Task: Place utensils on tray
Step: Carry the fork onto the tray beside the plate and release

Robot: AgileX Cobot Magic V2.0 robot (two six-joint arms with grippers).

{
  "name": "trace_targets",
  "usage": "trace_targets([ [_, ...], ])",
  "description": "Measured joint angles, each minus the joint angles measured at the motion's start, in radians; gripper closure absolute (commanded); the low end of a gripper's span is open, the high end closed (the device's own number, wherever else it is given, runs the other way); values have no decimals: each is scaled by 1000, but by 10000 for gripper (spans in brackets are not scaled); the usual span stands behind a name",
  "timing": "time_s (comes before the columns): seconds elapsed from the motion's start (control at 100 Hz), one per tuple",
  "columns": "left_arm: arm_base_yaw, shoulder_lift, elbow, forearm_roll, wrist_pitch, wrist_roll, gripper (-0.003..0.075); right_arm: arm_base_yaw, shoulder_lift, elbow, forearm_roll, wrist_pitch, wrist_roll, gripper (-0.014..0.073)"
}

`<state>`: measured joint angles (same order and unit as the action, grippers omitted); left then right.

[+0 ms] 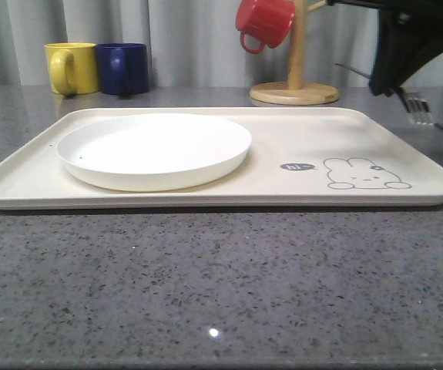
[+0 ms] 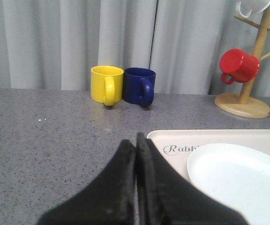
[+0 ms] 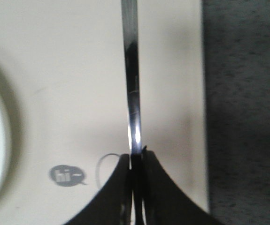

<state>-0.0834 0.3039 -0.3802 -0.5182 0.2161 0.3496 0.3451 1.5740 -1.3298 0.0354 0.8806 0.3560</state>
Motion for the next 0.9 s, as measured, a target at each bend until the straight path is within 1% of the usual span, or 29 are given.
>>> trace_targets([
  [0.14,0,0,0,0,0,0,739,101,14,0,0,-60,72,585],
  [0.23,0,0,0,0,0,0,739,142,41,0,-22,-84,120,585],
  [0.47,0,0,0,0,0,0,739,202,117,0,-105,-103,237,585],
  [0.7,0,0,0,0,0,0,739,225,161,0,-116,-132,273,583],
  [0.82,0,0,0,0,0,0,739,225,178,0,-117,-138,279,537],
  [0.9,0,0,0,0,0,0,739,225,180,-2,-119,-142,279,471],
])
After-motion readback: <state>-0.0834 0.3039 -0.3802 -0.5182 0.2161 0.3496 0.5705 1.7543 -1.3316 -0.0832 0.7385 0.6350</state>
